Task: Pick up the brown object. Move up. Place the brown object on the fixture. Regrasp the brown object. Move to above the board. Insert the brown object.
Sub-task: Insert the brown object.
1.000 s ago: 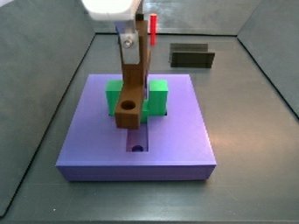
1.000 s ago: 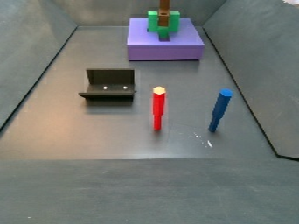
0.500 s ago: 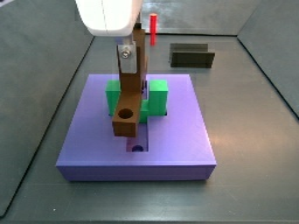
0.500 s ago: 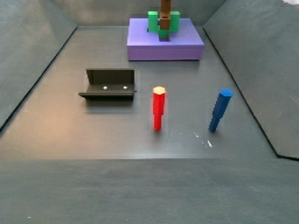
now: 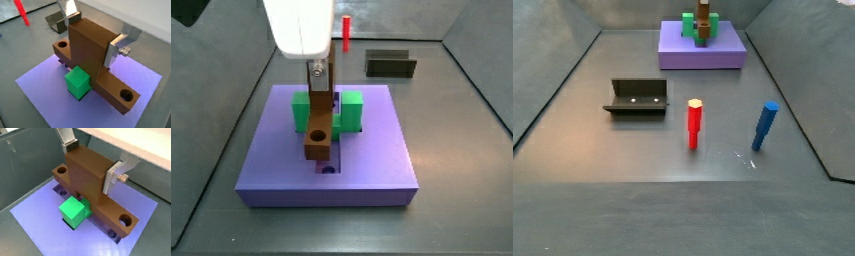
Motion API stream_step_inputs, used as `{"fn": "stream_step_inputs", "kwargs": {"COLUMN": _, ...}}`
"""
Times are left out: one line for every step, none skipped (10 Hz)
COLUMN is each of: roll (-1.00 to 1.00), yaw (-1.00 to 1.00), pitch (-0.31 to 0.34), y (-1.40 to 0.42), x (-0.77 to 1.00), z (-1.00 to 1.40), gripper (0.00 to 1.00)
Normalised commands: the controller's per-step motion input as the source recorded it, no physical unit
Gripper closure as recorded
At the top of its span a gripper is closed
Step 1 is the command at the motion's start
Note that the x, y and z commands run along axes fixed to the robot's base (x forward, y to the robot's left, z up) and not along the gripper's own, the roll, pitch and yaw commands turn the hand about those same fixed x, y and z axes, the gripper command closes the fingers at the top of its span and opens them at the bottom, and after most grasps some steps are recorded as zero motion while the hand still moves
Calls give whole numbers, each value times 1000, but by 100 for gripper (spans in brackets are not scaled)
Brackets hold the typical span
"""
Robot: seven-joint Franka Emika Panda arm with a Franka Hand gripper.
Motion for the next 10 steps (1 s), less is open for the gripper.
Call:
{"fn": "stream_step_inputs", "kwargs": {"roll": 0, "yaw": 174, "pitch": -13, "y": 0, "x": 31, "z": -146, "gripper": 100}}
{"fn": "stream_step_inputs", "kwargs": {"roll": 0, "yaw": 160, "pitch": -9, "y": 0, "x": 91, "z": -129, "gripper": 100}}
{"fn": "stream_step_inputs", "kwargs": {"roll": 0, "yaw": 83, "pitch": 0, "y": 0, "x": 317, "z": 0, "gripper": 100}}
{"fn": "stream_step_inputs", "kwargs": {"roll": 0, "yaw": 0, "pitch": 0, "y": -23, "x": 360, "z": 0, "gripper": 100}}
{"fn": "stream_step_inputs", "kwargs": {"roll": 0, "yaw": -37, "pitch": -19, "y": -77, "x": 406, "z": 0, "gripper": 100}}
{"fn": "stream_step_inputs", "kwargs": {"roll": -24, "yaw": -283, "pitch": -103, "y": -17, "x": 251, "z": -34, "gripper": 100}}
{"fn": "stream_step_inputs", "kwargs": {"roll": 0, "yaw": -209, "pitch": -60, "y": 0, "x": 60, "z": -60, "gripper": 100}}
{"fn": "stream_step_inputs", "kwargs": {"roll": 0, "yaw": -157, "pitch": -30, "y": 0, "x": 0, "z": -63, "gripper": 100}}
{"fn": "stream_step_inputs", "kwargs": {"roll": 0, "yaw": -191, "pitch": -11, "y": 0, "x": 0, "z": -71, "gripper": 100}}
{"fn": "stream_step_inputs", "kwargs": {"roll": 0, "yaw": -203, "pitch": 0, "y": 0, "x": -131, "z": -83, "gripper": 100}}
